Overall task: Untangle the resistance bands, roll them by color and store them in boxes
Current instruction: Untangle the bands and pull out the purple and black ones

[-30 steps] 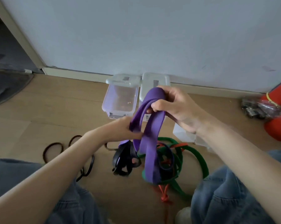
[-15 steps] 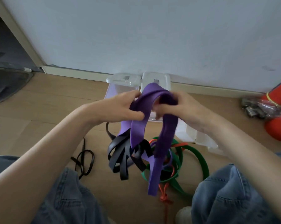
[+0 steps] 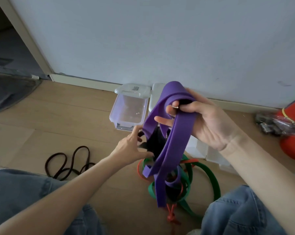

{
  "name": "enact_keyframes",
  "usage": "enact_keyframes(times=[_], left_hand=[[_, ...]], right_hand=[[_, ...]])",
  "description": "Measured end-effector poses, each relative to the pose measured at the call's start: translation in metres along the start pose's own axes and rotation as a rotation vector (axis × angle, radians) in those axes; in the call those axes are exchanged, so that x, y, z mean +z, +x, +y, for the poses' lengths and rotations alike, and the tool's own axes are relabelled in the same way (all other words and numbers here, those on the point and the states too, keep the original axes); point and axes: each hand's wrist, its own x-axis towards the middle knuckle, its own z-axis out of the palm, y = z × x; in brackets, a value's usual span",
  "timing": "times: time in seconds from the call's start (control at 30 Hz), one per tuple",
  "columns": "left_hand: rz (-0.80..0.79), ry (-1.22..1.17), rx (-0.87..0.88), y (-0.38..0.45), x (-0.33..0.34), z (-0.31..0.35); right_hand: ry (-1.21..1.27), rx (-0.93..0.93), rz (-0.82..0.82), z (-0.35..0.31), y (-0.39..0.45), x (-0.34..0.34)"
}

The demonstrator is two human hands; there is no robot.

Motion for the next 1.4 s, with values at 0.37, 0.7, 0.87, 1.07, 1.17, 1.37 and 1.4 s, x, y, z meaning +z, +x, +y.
enact_keyframes(times=[0.37,0.7,0.87,1.07,1.17,1.37,1.4], left_hand=[[-0.007,-0.356,-0.382,0.008,0.002,-0.011],[-0.002,-0.256,-0.303,0.002,-0.043,0.017],[-0.346,-0.310,-0.186,-0.010,-0.075,0.043],[-0.317,-0.485,-0.156,-0.010,-0.081,0.062],[-0.349,-0.573,-0.126,-0.012,-0.079,0.069],[-0.104,-0.339,-0.295,-0.006,-0.076,0.062],[-0.022,-0.181,-0.309,-0.004,-0.077,0.056]], right_hand=[[-0.006,0.045,-0.025,0.002,0.002,-0.009],[-1.724,0.528,0.516,-0.011,0.003,-0.046],[-1.655,0.638,-0.003,0.000,-0.001,-0.031],[-0.863,0.527,0.101,0.016,-0.002,-0.017],[-0.775,0.495,0.156,0.028,0.003,-0.014],[-1.482,0.428,0.302,0.018,0.004,-0.022],[-1.622,0.416,0.324,0.014,0.003,-0.024]])
